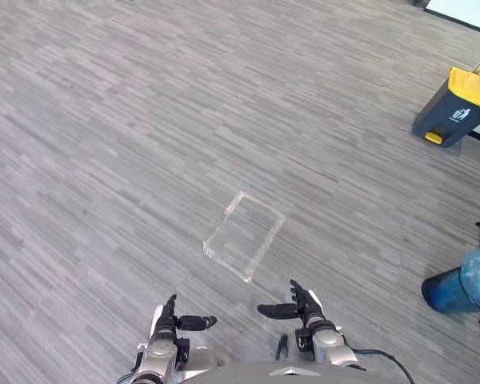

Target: Organize the slippers on the shoe rack

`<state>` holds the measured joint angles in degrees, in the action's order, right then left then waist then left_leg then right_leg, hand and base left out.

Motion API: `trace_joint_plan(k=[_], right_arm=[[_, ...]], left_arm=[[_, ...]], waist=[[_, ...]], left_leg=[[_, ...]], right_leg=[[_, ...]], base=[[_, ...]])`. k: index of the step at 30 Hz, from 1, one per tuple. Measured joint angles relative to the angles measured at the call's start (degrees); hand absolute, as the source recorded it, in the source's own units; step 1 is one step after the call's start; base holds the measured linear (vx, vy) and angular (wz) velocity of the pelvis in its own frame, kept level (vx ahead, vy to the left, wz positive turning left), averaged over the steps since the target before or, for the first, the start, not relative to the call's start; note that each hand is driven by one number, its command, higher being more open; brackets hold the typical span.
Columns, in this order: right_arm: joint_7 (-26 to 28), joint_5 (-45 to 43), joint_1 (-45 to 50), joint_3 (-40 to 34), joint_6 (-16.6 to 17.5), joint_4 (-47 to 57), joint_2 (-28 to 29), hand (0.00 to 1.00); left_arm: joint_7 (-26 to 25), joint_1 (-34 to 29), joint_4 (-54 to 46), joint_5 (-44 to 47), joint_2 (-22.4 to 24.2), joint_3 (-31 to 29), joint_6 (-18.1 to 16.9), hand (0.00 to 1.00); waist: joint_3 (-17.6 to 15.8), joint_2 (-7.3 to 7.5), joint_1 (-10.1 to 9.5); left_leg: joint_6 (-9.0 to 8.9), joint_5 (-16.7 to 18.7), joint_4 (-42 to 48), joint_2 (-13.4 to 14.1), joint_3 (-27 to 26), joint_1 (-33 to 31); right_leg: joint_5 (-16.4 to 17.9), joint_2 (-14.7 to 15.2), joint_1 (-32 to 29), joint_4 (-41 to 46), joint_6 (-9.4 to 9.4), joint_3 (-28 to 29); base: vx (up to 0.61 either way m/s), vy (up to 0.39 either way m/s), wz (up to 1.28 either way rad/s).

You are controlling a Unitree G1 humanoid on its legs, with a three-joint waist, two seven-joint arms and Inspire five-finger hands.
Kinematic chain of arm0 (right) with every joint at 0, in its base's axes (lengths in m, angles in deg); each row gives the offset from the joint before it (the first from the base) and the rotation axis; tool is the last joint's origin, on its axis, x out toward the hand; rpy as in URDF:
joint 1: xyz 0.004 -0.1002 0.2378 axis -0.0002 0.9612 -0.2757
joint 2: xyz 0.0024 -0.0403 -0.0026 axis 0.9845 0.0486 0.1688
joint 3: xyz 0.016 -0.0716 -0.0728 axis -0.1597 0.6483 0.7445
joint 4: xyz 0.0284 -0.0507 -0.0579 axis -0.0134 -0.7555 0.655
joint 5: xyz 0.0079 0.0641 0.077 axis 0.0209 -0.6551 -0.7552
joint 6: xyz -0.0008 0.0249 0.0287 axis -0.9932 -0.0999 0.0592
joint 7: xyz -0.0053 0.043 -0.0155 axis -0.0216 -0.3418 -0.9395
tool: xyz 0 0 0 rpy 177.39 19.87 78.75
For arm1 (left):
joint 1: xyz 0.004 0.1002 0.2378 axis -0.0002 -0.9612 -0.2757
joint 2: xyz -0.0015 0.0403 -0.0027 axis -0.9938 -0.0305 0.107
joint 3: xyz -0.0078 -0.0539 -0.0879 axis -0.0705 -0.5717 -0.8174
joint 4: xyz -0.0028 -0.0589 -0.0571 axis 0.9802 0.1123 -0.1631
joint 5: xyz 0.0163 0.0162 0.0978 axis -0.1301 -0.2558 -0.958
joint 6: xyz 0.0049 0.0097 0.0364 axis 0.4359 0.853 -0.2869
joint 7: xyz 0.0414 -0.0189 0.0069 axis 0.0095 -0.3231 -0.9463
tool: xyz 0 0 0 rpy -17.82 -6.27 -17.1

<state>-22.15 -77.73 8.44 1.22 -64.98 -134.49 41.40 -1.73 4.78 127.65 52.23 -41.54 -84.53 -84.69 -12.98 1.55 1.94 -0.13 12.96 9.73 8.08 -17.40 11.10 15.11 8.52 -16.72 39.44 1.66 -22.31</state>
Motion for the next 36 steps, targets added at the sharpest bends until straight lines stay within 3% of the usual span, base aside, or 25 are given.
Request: trace_joint_plan(k=[1,2,3,5,6,7,8,10,11,13,14,16,17,18,20,21,22,25,27,28,30,31,34,35,36], right_arm=[[0.05,0.03,0.07,0.52,0.60,0.60,0.01,1.00],[0.02,0.02,0.16,0.99,0.55,0.58,-0.04,1.00],[0.01,0.24,-0.72,1.05,0.66,-0.45,-1.08,1.00],[-0.32,0.54,-1.96,0.67,0.00,-0.93,-0.96,1.00],[-0.28,0.61,-1.48,-0.37,-0.44,-1.01,-0.97,1.00],[-0.44,0.69,-0.23,-1.42,-0.69,0.25,-0.80,1.00],[-0.53,0.61,0.50,-1.62,-1.14,1.11,-0.81,1.00],[-0.54,0.63,2.34,-1.74,-1.59,3.08,-1.02,1.00],[-0.73,0.43,2.83,-1.79,-1.78,3.49,-0.91,1.00],[-0.69,0.42,3.38,-2.51,-2.00,3.47,-0.44,1.00],[-0.68,-0.05,4.02,-3.61,-2.14,3.19,-0.02,1.00],[-0.75,-0.44,3.75,-4.00,-2.63,2.34,-0.02,1.00],[-0.75,-0.44,3.43,-4.72,-2.71,1.66,0.30,1.00],[-0.76,-0.45,3.44,-4.92,-2.68,1.50,0.41,1.00],[-0.95,-0.44,3.60,-5.26,-2.70,0.02,-0.45,1.00],[-1.16,-0.39,2.88,-5.20,-2.89,-1.26,0.29,1.00],[-1.24,-0.34,3.26,-5.55,-2.74,-1.23,0.65,1.00],[-1.34,-0.26,2.87,-6.23,-2.79,-3.00,1.20,1.00],[-1.26,-0.24,2.30,-5.67,-2.68,-3.61,1.24,1.00],[-1.15,0.02,1.69,-5.59,-2.50,-4.23,1.46,1.00],[-1.03,0.05,1.07,-5.27,-2.59,-4.90,1.62,1.00],[-0.70,0.36,0.83,-4.56,-2.54,-4.79,1.64,1.00],[-0.47,1.79,-0.35,-4.50,-2.49,-4.47,1.56,1.00],[-0.49,1.80,-0.18,-4.45,-2.53,-4.51,1.58,1.00],[-0.31,1.60,0.01,-4.47,-2.91,-4.13,1.22,1.00]], left_arm=[[0.23,-0.47,-0.02,0.00,0.16,-0.01,0.04,1.00],[0.35,-1.03,-0.06,-0.23,0.15,-0.02,0.04,1.00],[0.46,-0.82,1.03,-0.74,1.60,-0.63,0.30,1.00],[0.85,0.03,1.09,-1.82,2.58,-0.52,0.15,1.00],[1.04,-0.01,1.10,-2.18,3.11,-0.37,0.13,1.00],[1.28,-0.07,0.89,-2.62,3.56,-0.60,0.09,1.00],[1.37,0.08,0.78,-2.73,3.87,-1.20,0.07,1.00],[1.34,0.11,-0.64,-2.75,4.83,-3.56,0.02,1.00],[1.32,-0.30,-2.27,-2.72,5.14,-4.79,-0.05,1.00],[1.30,-0.31,-3.01,-2.72,5.07,-5.38,-0.08,1.00],[1.27,-0.34,-3.97,-2.61,5.19,-5.65,-0.12,1.00],[1.21,-0.09,-4.64,-2.39,5.31,-5.64,-0.26,1.00],[1.13,-0.05,-4.79,-1.94,5.27,-5.67,-0.36,1.00],[1.11,-0.03,-4.78,-1.93,5.24,-5.67,-0.39,1.00],[0.96,-0.30,-3.71,-1.51,5.65,-5.52,-0.77,1.00],[0.87,-0.03,-2.06,-1.24,4.16,-5.46,-0.77,1.00],[0.71,-0.03,-1.62,-1.17,3.73,-5.38,-0.76,1.00],[0.78,-0.17,0.05,-1.15,2.30,-4.57,-0.27,1.00],[0.68,-0.59,0.75,-1.11,1.98,-4.62,-0.04,1.00],[0.36,-0.81,0.97,-0.64,1.94,-4.68,0.07,1.00],[0.23,-1.02,1.09,-0.46,1.97,-4.59,0.08,1.00],[0.22,-1.15,1.34,-0.45,1.90,-4.57,0.08,1.00],[0.32,-0.09,2.74,-0.27,1.85,-4.56,0.43,1.00],[0.57,-0.28,2.91,0.17,1.61,-4.59,0.45,1.00],[0.79,0.01,3.24,0.13,1.47,-4.68,0.51,1.00]], waist=[[0.18,0.50,0.57],[0.58,1.40,0.83],[0.49,-1.11,0.64],[0.46,-1.66,0.18],[0.59,-1.71,0.42],[0.82,-1.46,0.65],[0.78,-1.43,1.03],[0.73,-2.17,0.87],[0.88,-2.39,0.81],[1.13,-1.84,0.62],[1.57,-1.21,-0.31],[1.56,-1.29,-1.81],[1.35,-0.83,-2.06],[1.36,-0.82,-2.07],[1.92,-1.83,-2.11],[2.61,0.01,-1.68],[2.92,0.85,-1.35],[3.40,1.78,-1.66],[3.37,1.47,-1.72],[3.20,1.09,-1.67],[3.07,0.76,-1.67],[3.07,0.26,-1.46],[2.15,-1.50,-0.86],[2.50,-0.58,-1.07],[2.41,0.11,-1.13]], left_leg=[[-1.35,0.78,-0.81,0.26,-0.10,2.74],[-2.93,1.49,-0.76,-0.46,-0.08,3.45],[-4.88,2.81,-1.12,1.96,-0.28,5.92],[-3.88,1.48,-1.75,1.51,1.17,6.21],[-4.22,-0.19,-0.58,1.51,0.78,6.81],[-5.76,-1.45,3.91,2.32,2.14,6.64],[-6.40,-1.86,9.29,3.16,3.79,5.12],[-10.83,-7.58,34.26,7.87,7.57,-4.66],[-11.19,-4.49,45.49,10.84,6.51,-10.84],[-9.10,-1.45,46.35,11.57,4.49,-14.29],[-7.10,1.25,39.89,11.03,1.84,-16.36],[-6.55,2.66,27.12,7.62,4.58,-18.95],[-6.69,2.29,17.63,4.18,9.83,-20.15],[-6.77,1.67,14.51,3.01,11.99,-20.31],[-7.90,-8.87,6.09,0.43,17.41,-18.96],[-5.57,-8.61,6.90,-0.99,15.47,-17.33],[-4.74,-7.57,7.03,-1.60,14.40,-16.78],[-2.73,-5.11,5.44,-2.21,8.56,-12.08],[-2.46,-4.97,3.38,-2.09,5.84,-9.33],[-2.28,-4.95,1.09,-1.96,2.04,-6.37],[-2.15,-4.99,-0.69,-1.81,-1.11,-3.90],[-2.12,-4.96,-1.58,-1.02,-3.27,-2.64],[-2.38,-4.68,-1.57,2.64,-5.51,-1.81],[-3.13,-4.22,-1.48,2.19,-7.75,-1.02],[-4.42,-3.44,-1.21,1.63,-8.70,-0.03]], right_leg=[[-6.17,-2.41,-1.82,-15.28,-0.58,0.02],[-11.25,-2.89,-1.44,-21.78,-0.71,0.53],[-18.80,-5.43,0.15,-22.82,3.84,0.71],[-14.26,-6.08,-0.51,-19.64,4.20,2.32],[-11.28,-5.89,-0.47,-16.62,4.07,2.53],[-7.54,-5.54,0.64,-13.96,3.87,2.22],[-6.04,-5.52,2.15,-13.89,3.52,1.93],[-4.12,-7.29,8.40,-17.03,3.26,1.76],[-3.52,-8.43,12.51,-19.85,3.36,1.85],[-3.55,-8.60,15.84,-22.47,3.02,2.15],[-3.77,-8.56,18.61,-25.14,2.65,3.97],[-4.13,-8.21,21.24,-27.37,2.01,7.61],[-4.02,-7.19,22.00,-27.72,1.07,10.41],[-3.88,-6.74,22.23,-27.72,0.63,11.47],[-3.20,-6.50,23.11,-27.82,-2.01,15.58],[-2.96,-4.54,23.48,-27.75,-3.50,18.72],[-3.00,-3.69,23.48,-27.54,-3.65,19.20],[-4.08,-1.42,21.71,-22.43,-5.52,20.00],[-4.86,-0.29,20.32,-18.99,-6.82,17.02],[-5.37,1.99,18.12,-14.28,-7.28,10.20],[-5.09,4.38,16.37,-10.39,-6.44,2.02],[-2.84,4.57,14.77,-9.31,-4.49,-3.16],[-1.32,0.74,10.51,-13.64,-2.11,-10.48],[-6.07,1.01,9.60,-20.26,0.36,-15.42],[-9.16,1.26,9.44,-21.19,1.94,-16.29]], base=[[0.64,-0.161,0.41],[0.56,-0.139,0.36],[0.52,-0.104,0.04],[0.49,-0.092,-0.22],[0.42,-0.112,-0.12],[0.26,-0.096,0.08],[0.52,-0.182,0.12],[0.50,-0.142,0.04],[0.40,-0.059,-0.02],[0.35,-0.028,-0.15],[0.38,0.039,-0.46],[0.44,0.149,-0.99],[0.43,0.251,-1.09],[0.43,0.296,-1.14],[0.33,0.234,-1.13],[0.34,0.242,-0.96],[0.34,0.242,-0.73],[0.24,0.203,-0.69],[0.19,0.197,-0.91],[0.15,0.177,-0.98],[0.16,0.133,-1.07],[0.13,0.019,-1.03],[0.12,-0.131,-0.90],[0.15,-0.169,-0.87],[0.19,-0.141,-0.81]])
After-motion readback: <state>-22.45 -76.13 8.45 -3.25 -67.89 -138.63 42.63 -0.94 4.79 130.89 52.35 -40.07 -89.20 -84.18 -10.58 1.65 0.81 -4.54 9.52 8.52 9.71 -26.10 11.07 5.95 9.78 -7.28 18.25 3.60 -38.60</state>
